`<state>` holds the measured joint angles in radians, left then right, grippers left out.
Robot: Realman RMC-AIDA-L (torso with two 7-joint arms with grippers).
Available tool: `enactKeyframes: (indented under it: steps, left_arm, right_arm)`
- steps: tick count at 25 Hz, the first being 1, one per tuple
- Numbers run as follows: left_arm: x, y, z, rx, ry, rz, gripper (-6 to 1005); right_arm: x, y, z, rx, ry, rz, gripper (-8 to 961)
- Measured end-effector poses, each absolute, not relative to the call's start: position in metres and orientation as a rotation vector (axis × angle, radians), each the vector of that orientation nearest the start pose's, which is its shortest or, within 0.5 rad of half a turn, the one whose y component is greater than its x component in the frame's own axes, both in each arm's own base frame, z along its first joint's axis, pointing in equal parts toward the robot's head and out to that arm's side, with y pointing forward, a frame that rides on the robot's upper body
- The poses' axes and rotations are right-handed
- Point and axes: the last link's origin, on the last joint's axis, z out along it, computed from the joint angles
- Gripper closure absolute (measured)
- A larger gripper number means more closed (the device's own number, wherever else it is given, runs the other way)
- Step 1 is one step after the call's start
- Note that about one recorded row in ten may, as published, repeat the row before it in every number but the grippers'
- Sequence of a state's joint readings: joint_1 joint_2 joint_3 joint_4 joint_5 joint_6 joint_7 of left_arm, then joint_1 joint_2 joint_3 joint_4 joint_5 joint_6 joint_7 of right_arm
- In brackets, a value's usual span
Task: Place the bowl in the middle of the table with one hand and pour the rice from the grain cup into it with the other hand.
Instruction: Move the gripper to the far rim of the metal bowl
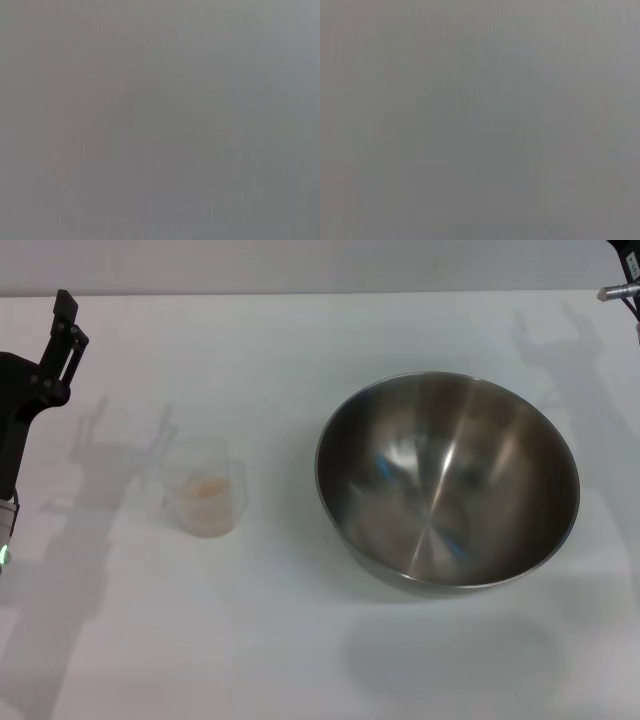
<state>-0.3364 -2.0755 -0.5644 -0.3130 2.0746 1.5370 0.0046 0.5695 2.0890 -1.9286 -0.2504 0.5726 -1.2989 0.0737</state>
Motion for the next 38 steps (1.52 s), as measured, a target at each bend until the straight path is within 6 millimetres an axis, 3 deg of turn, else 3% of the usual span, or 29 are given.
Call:
enactKeyframes:
  steps: [8,17,22,25,27,30,31,32,37,38]
  left_arm:
    - [-0.282,0.287,-0.012,-1.501,-0.273,-0.957,168]
    - [-0.278,0.289,-0.01,-1.489,-0.259,-0.977,171]
    - [-0.278,0.289,-0.01,-1.488,-0.258,-0.979,173]
    - [-0.278,0.288,-0.009,-1.487,-0.258,-0.979,174]
    - [-0.278,0.288,-0.009,-1.487,-0.259,-0.979,175]
    - [-0.279,0.288,-0.009,-1.488,-0.257,-0.976,176]
    - [-0.279,0.288,-0.009,-1.488,-0.257,-0.975,176]
    - [-0.279,0.288,-0.009,-1.488,-0.257,-0.973,177]
    - [-0.28,0.287,-0.008,-1.482,-0.256,-0.974,179]
    - [-0.281,0.287,-0.006,-1.469,-0.256,-0.973,179]
  right_arm:
    - [0.244,0.381,0.018,-1.487,0.226,0.948,265]
    - [0.238,0.376,0.024,-1.445,0.032,0.827,265]
    - [0.228,0.388,0.015,-1.494,0.124,0.819,266]
    - [0.205,0.4,0.005,-1.6,0.247,0.796,266]
    - [0.199,0.403,0.004,-1.635,0.279,0.775,266]
    - [0.167,0.406,0.007,-1.766,0.429,0.688,266]
    - [0.167,0.406,0.007,-1.766,0.429,0.688,266]
    - [0.147,0.404,0.014,-1.843,0.508,0.63,266]
    - [0.119,0.39,0.032,-2.019,0.661,0.411,267]
    - [0.111,0.382,0.044,-2.063,0.709,0.323,267]
